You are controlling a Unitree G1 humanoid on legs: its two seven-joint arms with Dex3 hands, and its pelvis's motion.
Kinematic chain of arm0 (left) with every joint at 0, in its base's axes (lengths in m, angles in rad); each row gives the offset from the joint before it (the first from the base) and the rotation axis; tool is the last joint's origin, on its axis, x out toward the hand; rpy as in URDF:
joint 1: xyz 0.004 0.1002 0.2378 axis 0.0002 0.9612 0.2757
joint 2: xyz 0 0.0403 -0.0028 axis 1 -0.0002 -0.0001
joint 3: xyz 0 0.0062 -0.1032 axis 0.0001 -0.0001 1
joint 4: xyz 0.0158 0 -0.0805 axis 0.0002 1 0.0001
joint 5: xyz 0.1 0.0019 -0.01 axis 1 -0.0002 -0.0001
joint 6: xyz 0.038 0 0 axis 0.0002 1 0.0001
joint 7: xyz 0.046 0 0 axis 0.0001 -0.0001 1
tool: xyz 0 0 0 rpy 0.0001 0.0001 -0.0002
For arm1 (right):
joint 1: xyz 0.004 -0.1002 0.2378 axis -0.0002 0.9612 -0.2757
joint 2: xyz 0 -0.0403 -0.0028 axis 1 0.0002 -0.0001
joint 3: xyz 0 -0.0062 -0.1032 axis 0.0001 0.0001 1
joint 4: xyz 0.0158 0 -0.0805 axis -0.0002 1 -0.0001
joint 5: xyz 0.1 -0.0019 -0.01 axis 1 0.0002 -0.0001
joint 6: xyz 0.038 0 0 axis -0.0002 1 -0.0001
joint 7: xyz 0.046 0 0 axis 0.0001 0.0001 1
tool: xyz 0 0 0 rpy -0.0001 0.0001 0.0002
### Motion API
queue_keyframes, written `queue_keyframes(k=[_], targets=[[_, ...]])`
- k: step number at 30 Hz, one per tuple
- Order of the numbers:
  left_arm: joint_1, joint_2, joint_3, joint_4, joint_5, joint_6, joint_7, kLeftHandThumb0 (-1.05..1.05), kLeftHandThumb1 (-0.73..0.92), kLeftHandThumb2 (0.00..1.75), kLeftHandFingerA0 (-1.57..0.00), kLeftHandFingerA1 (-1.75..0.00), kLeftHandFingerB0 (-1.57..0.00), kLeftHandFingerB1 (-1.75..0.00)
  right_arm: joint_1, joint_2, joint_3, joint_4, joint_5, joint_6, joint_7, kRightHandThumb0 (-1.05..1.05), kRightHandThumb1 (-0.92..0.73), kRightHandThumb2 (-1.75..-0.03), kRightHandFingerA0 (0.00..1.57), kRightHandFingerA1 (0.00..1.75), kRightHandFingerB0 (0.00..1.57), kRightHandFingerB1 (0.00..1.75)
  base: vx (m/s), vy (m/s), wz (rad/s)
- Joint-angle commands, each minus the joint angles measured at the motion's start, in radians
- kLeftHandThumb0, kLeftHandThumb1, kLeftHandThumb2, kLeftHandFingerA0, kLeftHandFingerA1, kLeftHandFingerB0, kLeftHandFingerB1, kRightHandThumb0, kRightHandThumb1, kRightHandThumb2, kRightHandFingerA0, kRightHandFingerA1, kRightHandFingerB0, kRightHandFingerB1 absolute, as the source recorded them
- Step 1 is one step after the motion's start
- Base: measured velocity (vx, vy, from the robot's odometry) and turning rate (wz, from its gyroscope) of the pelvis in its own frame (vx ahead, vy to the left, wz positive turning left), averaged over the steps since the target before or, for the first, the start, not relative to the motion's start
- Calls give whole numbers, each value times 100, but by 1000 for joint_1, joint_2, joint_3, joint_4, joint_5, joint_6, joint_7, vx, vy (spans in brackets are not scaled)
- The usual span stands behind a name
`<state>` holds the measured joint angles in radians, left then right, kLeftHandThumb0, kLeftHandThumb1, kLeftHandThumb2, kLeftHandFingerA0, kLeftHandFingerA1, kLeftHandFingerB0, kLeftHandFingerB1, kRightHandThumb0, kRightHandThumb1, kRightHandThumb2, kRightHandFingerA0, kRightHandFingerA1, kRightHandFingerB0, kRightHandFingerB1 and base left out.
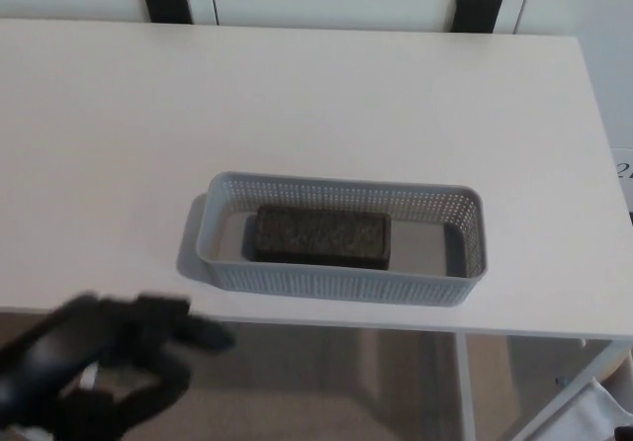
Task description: The robot walks towards a desk on which an eraser is kept on the left hand side and a container is kept on the right hand side. The robot picks up the eraser using its left hand and places it in the container.
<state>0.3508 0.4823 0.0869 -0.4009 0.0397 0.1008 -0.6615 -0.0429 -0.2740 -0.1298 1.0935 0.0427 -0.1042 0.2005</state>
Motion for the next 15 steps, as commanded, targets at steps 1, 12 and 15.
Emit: queue_keyframes(k=[1, 12, 15], targets=[[104, -215, 293, 476, -1126, -564, -953, -40, 34, 67, -31, -48, -51, -55, 39, -30, 6, 46, -24, -39, -9, -50, -29, -68, 54, 64, 32, 50, 0, 0, 0], [-107, -87, -78, 919, 132, -242, 200, -37, 38, 97, -3, -53, 0, -49, -7, -52, 5, -2, -19, -15, 0, -41, -39, -52, 55, 55, 37, 40, 0, 0, 0], [-213, -62, -131, 1040, 192, -196, 265, -68, 73, 62, -9, -38, -15, -28, -28, -51, 15, 10, -30, -8, -6, -41, -39, -52, 53, 53, 37, 39, 0, 0, 0]])
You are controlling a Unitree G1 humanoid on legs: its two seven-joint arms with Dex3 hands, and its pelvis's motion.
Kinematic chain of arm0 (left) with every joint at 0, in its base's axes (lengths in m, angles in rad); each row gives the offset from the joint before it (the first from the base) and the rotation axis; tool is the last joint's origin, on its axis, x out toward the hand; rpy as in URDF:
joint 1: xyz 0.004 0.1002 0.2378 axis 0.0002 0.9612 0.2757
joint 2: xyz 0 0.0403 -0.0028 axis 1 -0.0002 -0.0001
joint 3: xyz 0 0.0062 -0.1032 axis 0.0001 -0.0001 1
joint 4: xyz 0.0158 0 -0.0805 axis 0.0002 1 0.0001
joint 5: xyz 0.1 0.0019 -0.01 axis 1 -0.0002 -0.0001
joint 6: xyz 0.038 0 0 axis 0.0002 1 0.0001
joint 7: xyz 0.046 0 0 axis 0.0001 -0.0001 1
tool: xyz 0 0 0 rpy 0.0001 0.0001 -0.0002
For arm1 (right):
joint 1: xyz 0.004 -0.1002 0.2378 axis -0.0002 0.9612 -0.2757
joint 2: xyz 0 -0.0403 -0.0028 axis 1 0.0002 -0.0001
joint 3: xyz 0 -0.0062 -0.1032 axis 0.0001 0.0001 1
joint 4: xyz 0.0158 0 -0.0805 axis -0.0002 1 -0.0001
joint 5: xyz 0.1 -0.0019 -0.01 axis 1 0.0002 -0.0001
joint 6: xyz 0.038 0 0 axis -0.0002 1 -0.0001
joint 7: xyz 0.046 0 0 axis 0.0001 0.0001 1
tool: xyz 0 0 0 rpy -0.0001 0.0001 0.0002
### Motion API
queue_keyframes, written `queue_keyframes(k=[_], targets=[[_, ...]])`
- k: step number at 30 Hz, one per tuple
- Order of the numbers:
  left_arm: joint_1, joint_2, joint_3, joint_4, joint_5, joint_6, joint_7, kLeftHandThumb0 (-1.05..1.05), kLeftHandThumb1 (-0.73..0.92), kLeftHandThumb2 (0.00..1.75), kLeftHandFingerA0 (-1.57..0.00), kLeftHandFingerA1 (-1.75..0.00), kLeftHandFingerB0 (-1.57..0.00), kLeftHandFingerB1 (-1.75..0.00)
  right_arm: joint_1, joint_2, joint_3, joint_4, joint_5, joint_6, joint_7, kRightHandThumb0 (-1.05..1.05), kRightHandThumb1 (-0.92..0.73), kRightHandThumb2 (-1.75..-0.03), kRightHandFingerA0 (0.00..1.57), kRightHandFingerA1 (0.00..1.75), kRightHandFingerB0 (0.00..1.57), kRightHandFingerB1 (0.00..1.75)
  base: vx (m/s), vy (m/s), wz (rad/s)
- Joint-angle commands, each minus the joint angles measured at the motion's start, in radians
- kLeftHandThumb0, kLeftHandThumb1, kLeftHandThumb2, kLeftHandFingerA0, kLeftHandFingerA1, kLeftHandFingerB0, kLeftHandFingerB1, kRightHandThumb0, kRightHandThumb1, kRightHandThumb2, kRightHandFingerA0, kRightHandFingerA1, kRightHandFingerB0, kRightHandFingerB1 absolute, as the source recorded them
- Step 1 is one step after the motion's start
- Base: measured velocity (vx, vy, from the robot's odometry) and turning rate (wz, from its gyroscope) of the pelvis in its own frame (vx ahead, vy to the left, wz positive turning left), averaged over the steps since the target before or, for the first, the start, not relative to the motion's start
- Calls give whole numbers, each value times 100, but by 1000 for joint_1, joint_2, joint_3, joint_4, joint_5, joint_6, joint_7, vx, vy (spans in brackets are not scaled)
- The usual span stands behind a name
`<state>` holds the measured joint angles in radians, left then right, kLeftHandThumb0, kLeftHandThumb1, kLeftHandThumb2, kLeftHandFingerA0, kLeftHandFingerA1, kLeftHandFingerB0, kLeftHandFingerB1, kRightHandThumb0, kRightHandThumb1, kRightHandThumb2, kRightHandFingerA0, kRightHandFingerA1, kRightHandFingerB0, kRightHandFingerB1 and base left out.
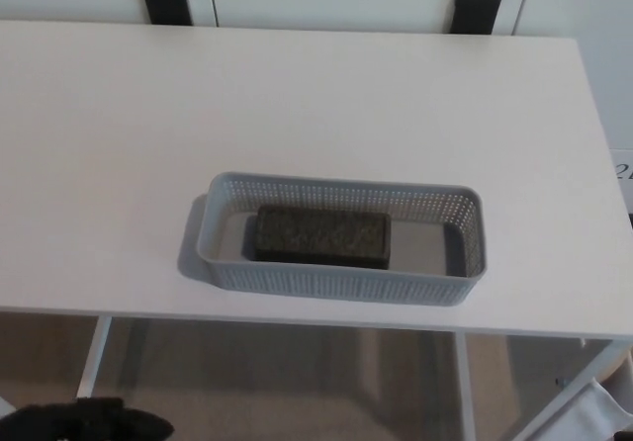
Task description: The robot walks towards a desk on which an eraser is kept on the left hand side and a container is kept on the right hand side. The robot picks up the eraser using its left hand and places it in the container.
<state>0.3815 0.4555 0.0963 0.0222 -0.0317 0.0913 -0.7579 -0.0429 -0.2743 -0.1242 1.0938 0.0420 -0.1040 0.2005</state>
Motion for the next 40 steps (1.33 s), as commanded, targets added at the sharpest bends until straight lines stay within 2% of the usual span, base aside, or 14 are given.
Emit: queue_keyframes(k=[1, 2, 6, 7, 12, 17, 18, 22, 23, 29, 30, 31, 39, 40], targets=[[-260, -31, -145, 630, 267, -165, 371, -72, 58, 89, -4, -45, -7, -41, -32, -49, 11, 13, -30, -13, -5, -41, -38, -51, 53, 54, 37, 40, 0, 0, 0], [-290, -30, -151, 659, 272, -121, 389, -70, 75, 63, -10, -35, -14, -24, -32, -46, 9, 17, -28, -20, -7, -41, -38, -51, 53, 54, 37, 40, 0, 0, 0], [-324, -39, -145, 718, 266, -48, 471, -71, 79, 64, -7, -37, -13, -29, -16, -33, 10, 11, -25, -21, -12, -39, -37, -51, 53, 53, 37, 40, 0, 0, 0], [-328, -45, -143, 741, 272, -44, 518, -74, 62, 98, -2, -42, -8, -34, -14, -28, 8, 8, -22, -24, -12, -42, -37, -51, 53, 55, 38, 40, 0, 0, 0], [-340, -37, -247, 875, 379, -69, 682, -82, 68, 98, 0, -18, -10, -17, -16, -36, 0, -5, -17, -29, -19, -47, -30, -67, 52, 61, 33, 48, 0, 0, 0], [-328, -4, -163, 885, 254, -132, 577, -78, 64, 99, -5, -49, 0, -29, -21, -36, -13, -12, -3, -24, -16, -45, -30, -66, 54, 61, 33, 48, 0, 0, 0], [-319, 1, -134, 898, 217, -150, 551, -37, 49, 105, -1, -51, 0, -50, -12, -32, -9, -6, -7, -30, -18, -46, -31, -66, 57, 62, 33, 48, 0, 0, 0], [-320, -4, -101, 944, 172, -188, 535, -37, 47, 104, 0, -51, 0, -50, 3, -31, -1, 0, -18, -45, -20, -46, -30, -66, 53, 61, 34, 48, 0, 0, 0], [-330, -8, -98, 958, 165, -194, 530, -75, 61, 92, -9, -48, -5, -35, 3, -36, -1, 2, -19, -49, -20, -48, -30, -67, 55, 63, 34, 48, 0, 0, 0], [-373, -13, -91, 1022, 151, -238, 513, -74, 61, 92, -6, -47, -5, -35, 1, -42, -2, -15, -14, -36, -3, -51, -29, -68, 53, 61, 31, 48, 0, 0, 0], [-377, -12, -93, 1030, 154, -245, 518, -70, 78, 64, -13, -40, -11, -26, 0, -41, -2, -18, -13, -34, -3, -50, -29, -67, 53, 61, 33, 48, 0, 0, 0], [-380, -12, -97, 1037, 159, -250, 526, -37, 48, 104, 0, -51, 0, -50, 2, -39, -4, -24, -10, -33, -2, -49, -30, -67, 50, 60, 32, 48, 0, 0, 0], [-395, -19, -107, 1082, 162, -285, 542, -37, 49, 104, 0, -51, 0, -50, -3, -41, -3, -13, -15, -42, -8, -47, -30, -66, 50, 60, 33, 48, 0, 0, 0], [-398, -18, -109, 1090, 163, -291, 543, -74, 61, 91, -6, -47, -5, -37, -6, -41, -2, -12, -16, -40, -9, -48, -30, -67, 53, 62, 34, 48, 0, 0, 0]])
